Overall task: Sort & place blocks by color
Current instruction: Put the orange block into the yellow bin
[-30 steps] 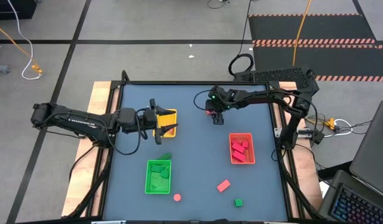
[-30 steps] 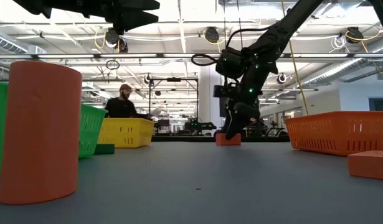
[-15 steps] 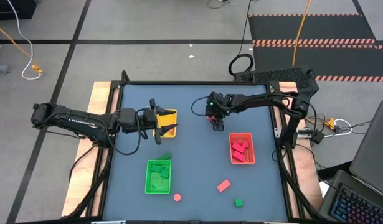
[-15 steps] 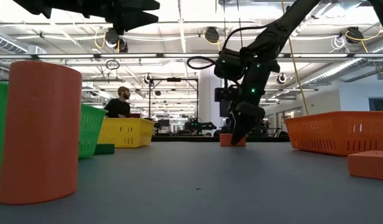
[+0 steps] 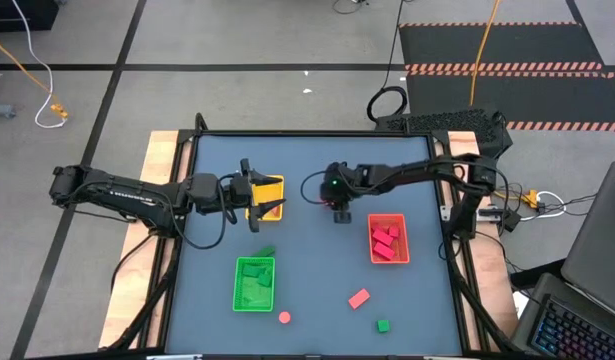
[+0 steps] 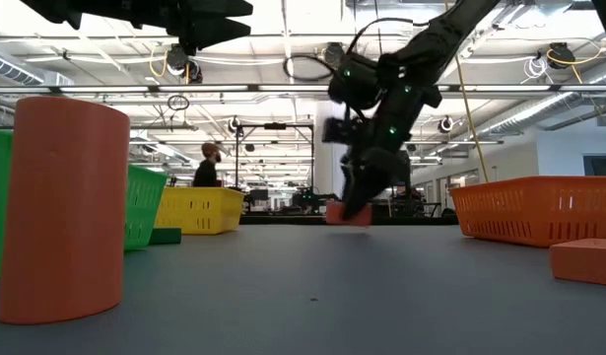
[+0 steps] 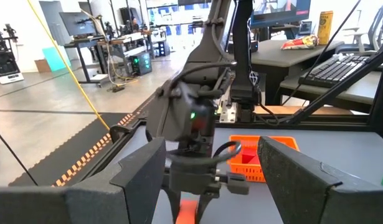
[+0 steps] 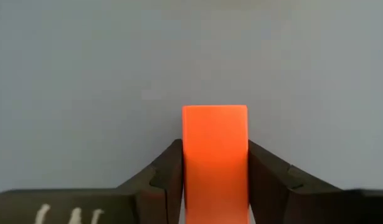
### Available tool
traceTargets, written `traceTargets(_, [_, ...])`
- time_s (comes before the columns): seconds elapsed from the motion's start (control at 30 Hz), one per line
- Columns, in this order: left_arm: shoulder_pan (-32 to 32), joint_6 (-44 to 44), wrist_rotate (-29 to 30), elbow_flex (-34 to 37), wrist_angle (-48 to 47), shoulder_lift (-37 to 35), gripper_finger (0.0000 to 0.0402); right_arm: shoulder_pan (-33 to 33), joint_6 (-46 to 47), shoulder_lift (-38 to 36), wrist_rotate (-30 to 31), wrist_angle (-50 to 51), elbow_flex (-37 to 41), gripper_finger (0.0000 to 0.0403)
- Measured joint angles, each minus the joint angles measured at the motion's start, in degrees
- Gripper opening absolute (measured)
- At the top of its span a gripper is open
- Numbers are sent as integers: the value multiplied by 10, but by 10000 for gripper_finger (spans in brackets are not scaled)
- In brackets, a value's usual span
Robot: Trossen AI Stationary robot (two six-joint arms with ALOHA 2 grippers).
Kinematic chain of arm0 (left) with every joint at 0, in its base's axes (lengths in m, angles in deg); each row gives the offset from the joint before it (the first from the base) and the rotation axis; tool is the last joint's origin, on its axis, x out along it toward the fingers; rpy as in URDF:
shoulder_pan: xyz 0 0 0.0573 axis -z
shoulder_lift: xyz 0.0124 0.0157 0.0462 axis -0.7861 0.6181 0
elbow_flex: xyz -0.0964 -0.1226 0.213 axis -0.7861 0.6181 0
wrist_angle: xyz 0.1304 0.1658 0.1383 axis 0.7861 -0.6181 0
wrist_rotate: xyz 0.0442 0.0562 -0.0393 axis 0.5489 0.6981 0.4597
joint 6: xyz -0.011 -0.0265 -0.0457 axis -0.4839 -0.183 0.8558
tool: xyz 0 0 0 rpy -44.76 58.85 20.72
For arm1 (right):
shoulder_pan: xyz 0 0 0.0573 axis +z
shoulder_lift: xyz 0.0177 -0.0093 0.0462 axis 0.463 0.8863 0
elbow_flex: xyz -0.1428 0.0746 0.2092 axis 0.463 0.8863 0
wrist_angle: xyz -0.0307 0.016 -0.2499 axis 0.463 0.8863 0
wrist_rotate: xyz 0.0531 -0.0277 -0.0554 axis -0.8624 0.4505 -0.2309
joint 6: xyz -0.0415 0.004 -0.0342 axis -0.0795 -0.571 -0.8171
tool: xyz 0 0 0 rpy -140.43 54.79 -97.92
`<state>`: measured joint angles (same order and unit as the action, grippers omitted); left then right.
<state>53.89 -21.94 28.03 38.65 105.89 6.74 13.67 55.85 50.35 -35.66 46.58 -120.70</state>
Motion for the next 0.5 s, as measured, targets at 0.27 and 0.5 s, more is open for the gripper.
traceTargets(0.27, [0, 0, 0, 0, 0, 0, 255, 35, 6, -14, -1, -145, 0, 121])
traceTargets(0.5, [0, -27, 58, 0, 5, 0, 255, 63, 11, -79, -1, -230, 0, 121])
